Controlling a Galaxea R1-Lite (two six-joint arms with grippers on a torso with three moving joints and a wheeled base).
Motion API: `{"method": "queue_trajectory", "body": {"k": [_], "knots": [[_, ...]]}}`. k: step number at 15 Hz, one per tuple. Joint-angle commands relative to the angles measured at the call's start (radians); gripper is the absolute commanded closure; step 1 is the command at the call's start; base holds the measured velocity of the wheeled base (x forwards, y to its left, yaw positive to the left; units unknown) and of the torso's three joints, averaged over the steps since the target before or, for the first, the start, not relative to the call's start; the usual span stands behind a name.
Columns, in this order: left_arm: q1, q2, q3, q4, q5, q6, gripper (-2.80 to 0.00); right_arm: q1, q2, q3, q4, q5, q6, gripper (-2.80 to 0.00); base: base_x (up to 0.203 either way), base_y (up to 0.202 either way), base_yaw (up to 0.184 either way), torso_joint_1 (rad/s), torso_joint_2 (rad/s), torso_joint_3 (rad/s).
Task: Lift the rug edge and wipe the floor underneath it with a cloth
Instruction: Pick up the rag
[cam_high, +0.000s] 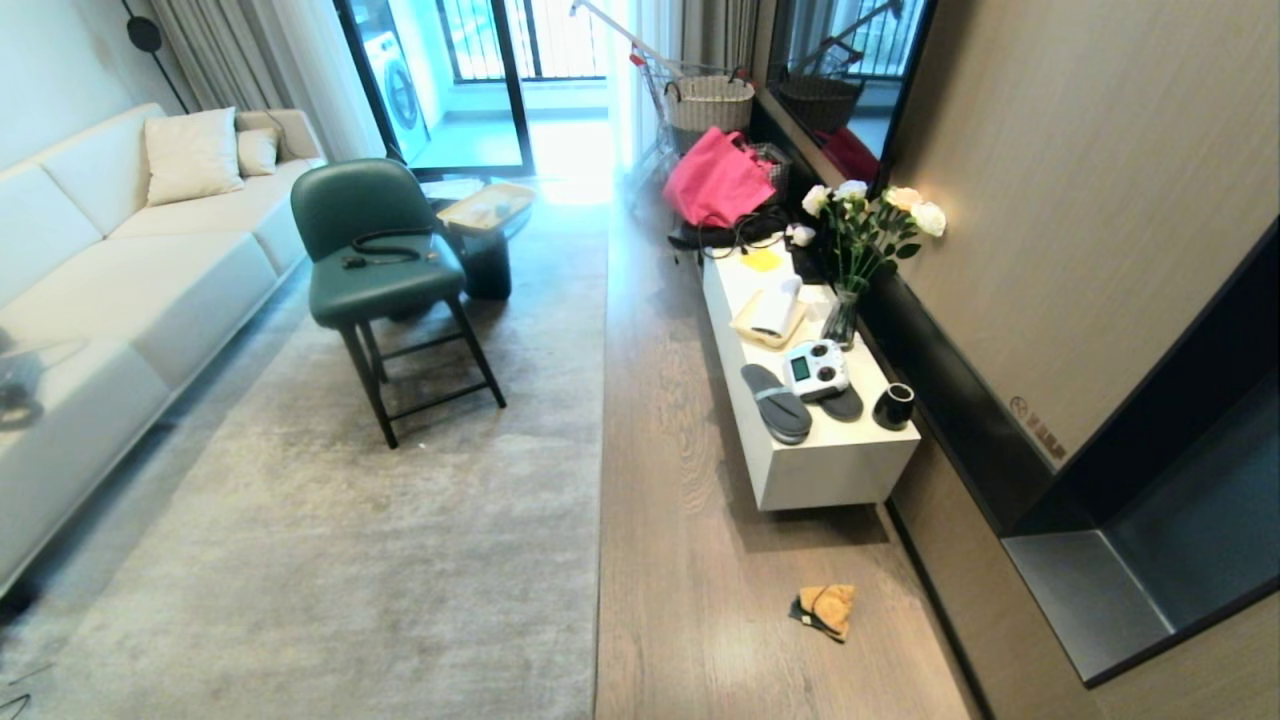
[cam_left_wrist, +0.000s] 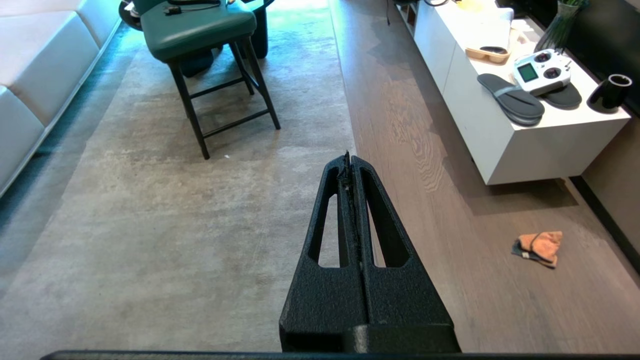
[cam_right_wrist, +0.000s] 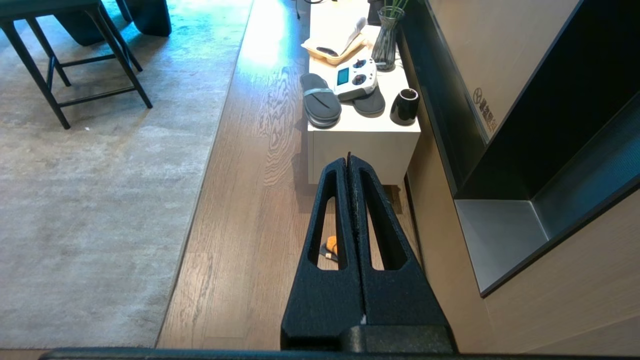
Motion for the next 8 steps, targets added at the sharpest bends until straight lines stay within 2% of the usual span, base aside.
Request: {"method": "queue_trajectory", "body": {"k": [1, 8], "knots": [[0.0, 0.0, 0.0, 0.0, 0.0, 0.0, 0.0, 0.0, 0.001, 0.0, 0.0, 0.0, -0.001, 0.0, 0.0, 0.0, 0.0, 0.0, 0.0, 0.0], [0.0, 0.0, 0.0, 0.001, 0.0, 0.0, 0.0, 0.0, 0.001, 0.0, 0.0, 0.0, -0.001, 0.0, 0.0, 0.0, 0.0, 0.0, 0.0, 0.0]]}}
